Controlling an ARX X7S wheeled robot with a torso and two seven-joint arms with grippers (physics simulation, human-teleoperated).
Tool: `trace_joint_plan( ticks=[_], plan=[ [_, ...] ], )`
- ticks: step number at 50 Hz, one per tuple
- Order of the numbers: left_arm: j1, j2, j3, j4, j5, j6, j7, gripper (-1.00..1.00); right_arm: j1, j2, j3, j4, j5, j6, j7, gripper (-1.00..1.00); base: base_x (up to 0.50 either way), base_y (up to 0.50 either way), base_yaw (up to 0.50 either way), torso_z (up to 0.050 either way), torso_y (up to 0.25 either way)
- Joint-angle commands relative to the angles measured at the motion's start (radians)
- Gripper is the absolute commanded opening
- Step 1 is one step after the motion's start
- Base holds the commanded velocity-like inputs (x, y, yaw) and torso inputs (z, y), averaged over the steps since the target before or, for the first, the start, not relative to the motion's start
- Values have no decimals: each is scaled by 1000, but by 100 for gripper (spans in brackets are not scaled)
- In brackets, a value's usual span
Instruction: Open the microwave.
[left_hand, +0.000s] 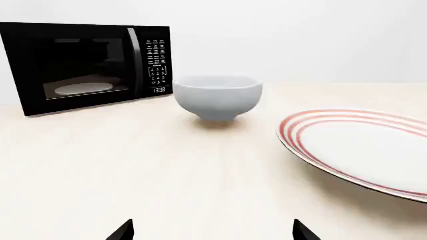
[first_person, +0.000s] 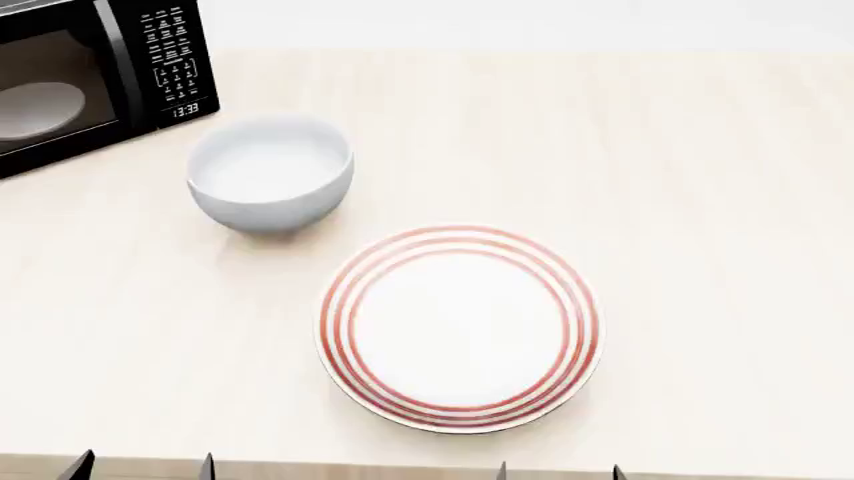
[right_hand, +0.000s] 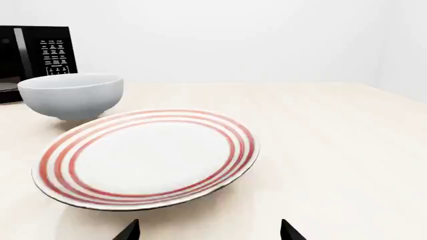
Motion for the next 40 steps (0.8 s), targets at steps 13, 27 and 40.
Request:
trace_joint_plan(
  ticks=[13, 27, 40],
  plan=[
    [68, -53, 64, 172, -17, -32, -76, 100, -78, 57, -64, -242, 44, 55, 68, 100, 0, 0, 0, 0, 0],
    [66, -75, 90, 171, -24, -23, -110, 100, -78, 79, -100, -241, 32, 25, 102, 100, 8, 60, 0, 0, 0],
    [61, -92, 110, 162, -34, -31, -127, 100, -69, 93, -133, -222, 40, 23, 111, 100, 81, 274, 0, 0, 0]
  ],
)
